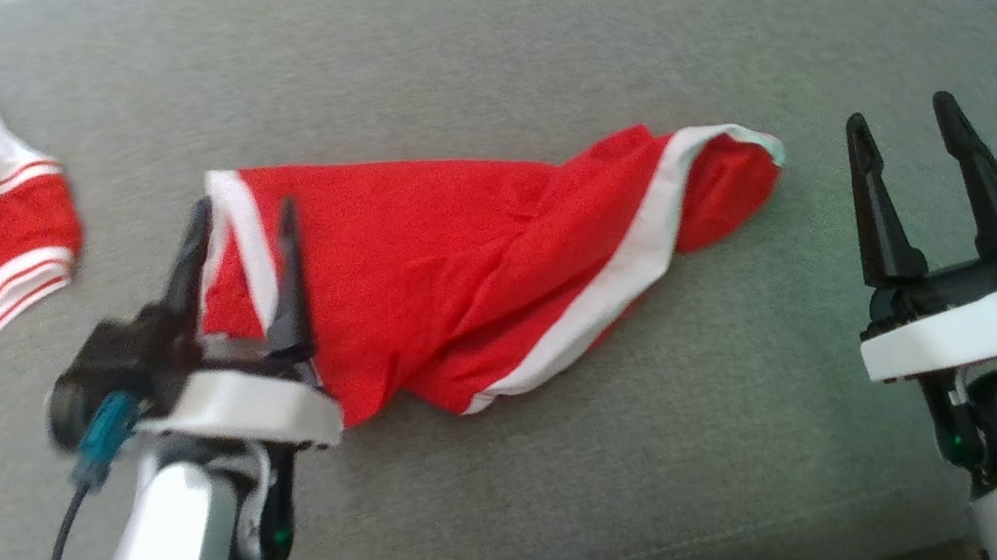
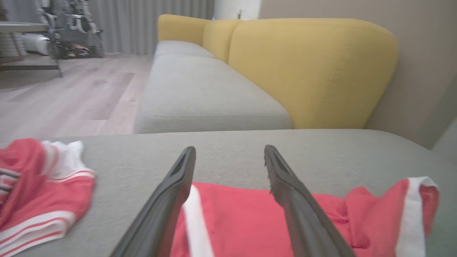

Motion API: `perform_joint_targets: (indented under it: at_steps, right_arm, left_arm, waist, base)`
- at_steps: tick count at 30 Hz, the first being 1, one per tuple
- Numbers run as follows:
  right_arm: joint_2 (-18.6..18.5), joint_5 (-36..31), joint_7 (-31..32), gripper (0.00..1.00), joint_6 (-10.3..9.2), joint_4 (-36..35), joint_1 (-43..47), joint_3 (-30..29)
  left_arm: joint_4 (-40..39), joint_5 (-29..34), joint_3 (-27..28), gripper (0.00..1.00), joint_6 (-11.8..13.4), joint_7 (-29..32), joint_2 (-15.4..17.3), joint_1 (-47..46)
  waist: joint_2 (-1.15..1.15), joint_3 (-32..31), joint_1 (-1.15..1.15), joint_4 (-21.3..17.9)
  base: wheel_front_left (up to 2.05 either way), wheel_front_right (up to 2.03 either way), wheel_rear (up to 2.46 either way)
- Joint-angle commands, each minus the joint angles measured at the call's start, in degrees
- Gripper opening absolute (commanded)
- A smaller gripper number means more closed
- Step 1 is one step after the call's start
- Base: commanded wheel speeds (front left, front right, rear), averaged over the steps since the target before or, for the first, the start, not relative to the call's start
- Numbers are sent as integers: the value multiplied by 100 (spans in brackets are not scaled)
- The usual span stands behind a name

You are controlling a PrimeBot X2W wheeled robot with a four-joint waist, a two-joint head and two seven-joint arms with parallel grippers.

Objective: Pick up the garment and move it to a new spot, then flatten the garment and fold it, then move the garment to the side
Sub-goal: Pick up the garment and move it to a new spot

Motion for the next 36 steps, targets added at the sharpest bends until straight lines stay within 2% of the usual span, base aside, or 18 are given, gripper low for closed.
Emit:
perform_joint_targets:
  at_steps: [1, 6, 12, 21, 36]
  right_arm:
    - [-28, -69, 65, 100, -4, -154, -45, 91]
    - [-28, -129, 128, 100, -4, -130, 15, 27]
    - [-28, -199, 235, 100, -4, -119, 197, -46]
    - [-28, -246, 399, 100, -4, -210, 632, -140]
    - [-28, -165, 575, 100, -4, -343, 1101, -120]
  left_arm:
    - [-291, 3, 355, 100, 112, -64, 173, 3]
    - [-481, 48, 681, 100, 165, -74, 251, 312]
    - [-653, 231, 859, 100, 45, -76, 293, 755]
    - [-761, 408, 820, 100, -83, -77, 288, 1362]
    - [-620, 423, 716, 100, -37, -29, 287, 1831]
  waist:
    - [0, -185, 0, 231]
    - [0, -319, 0, 412]
    - [0, -568, 0, 543]
    - [0, -971, 0, 530]
    - [0, -1421, 0, 537]
  base:
    - [0, 0, 0]
    - [0, 0, 0]
    - [0, 0, 0]
    - [0, 0, 0]
    - [0, 0, 0]
